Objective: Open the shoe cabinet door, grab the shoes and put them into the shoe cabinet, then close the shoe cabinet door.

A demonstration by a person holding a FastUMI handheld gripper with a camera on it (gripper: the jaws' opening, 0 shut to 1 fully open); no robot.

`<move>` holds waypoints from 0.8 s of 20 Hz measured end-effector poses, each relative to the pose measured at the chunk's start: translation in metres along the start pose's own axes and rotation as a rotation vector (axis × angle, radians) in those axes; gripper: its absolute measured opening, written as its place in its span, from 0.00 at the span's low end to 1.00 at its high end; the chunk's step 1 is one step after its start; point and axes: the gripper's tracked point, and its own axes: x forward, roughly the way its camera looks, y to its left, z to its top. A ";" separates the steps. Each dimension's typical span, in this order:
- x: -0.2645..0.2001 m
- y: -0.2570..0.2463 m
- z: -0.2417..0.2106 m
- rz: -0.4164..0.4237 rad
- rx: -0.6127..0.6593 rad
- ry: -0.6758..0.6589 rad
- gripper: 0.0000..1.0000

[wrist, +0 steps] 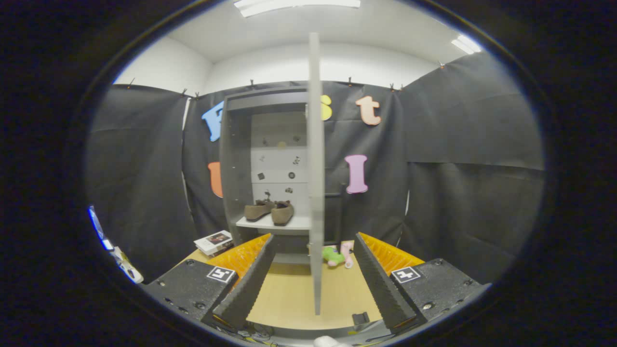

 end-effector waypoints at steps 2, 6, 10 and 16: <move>0.010 -0.033 0.005 -0.024 0.019 -0.007 1.00; 0.048 -0.070 0.010 0.020 0.030 -0.005 1.00; 0.094 -0.070 0.011 0.136 0.011 0.019 1.00; 0.117 -0.045 0.011 0.292 -0.055 0.032 1.00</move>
